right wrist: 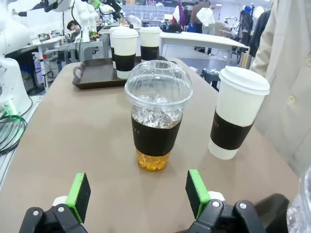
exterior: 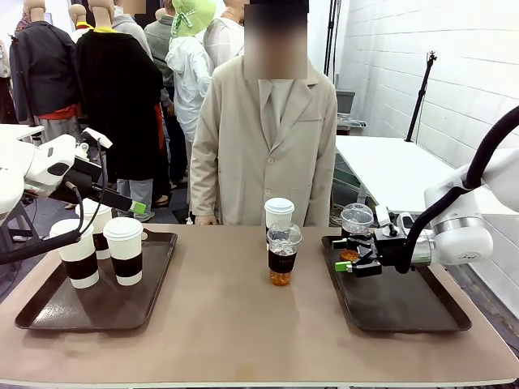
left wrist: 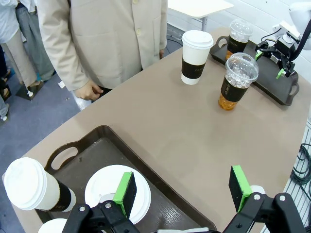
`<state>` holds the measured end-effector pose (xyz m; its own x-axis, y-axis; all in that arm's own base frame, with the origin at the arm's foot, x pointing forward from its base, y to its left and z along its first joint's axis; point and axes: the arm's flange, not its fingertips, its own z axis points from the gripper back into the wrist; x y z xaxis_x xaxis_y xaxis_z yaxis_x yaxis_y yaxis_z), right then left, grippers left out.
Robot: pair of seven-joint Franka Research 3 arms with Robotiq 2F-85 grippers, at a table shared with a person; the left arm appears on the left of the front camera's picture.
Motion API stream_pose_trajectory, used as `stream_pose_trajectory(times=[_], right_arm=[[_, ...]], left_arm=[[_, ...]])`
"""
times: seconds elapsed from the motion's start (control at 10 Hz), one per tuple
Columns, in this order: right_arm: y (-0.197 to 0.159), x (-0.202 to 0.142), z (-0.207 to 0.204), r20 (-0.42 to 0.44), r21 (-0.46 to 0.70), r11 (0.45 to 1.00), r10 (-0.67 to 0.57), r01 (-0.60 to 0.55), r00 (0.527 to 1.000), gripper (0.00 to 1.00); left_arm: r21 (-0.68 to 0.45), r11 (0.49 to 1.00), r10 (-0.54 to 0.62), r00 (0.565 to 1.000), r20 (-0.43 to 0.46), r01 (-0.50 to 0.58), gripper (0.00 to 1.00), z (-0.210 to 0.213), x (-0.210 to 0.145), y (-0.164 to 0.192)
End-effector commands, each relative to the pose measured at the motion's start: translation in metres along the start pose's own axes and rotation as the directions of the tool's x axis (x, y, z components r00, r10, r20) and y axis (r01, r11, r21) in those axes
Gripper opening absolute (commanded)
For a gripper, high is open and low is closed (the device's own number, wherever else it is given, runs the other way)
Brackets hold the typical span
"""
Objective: Distribute the coffee onto the tray.
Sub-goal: Pick up another iced Americano from the middle of the table and place it on the right Handle tray.
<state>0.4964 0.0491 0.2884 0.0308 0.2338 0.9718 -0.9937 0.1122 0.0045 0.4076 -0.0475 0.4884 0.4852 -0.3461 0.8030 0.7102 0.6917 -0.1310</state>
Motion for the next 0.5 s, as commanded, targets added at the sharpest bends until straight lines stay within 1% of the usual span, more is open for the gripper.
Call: stream_pose_trajectory(times=[0.0, 0.4], right_arm=[[-0.015, 0.001, -0.015, -0.009, 0.004, 1.0, -0.005, 0.005, 1.0, 1.0], [-0.028, -0.003, -0.044, 0.002, 0.041, 0.999, -0.013, 0.013, 1.0, 1.0]], left_arm=[[-0.009, 1.0, 0.001, 1.0, 0.005, -0.001, 1.0, -0.002, -0.002, 0.002], [-0.009, 1.0, 0.001, 1.0, 0.005, -0.001, 1.0, -0.002, -0.002, 0.002]])
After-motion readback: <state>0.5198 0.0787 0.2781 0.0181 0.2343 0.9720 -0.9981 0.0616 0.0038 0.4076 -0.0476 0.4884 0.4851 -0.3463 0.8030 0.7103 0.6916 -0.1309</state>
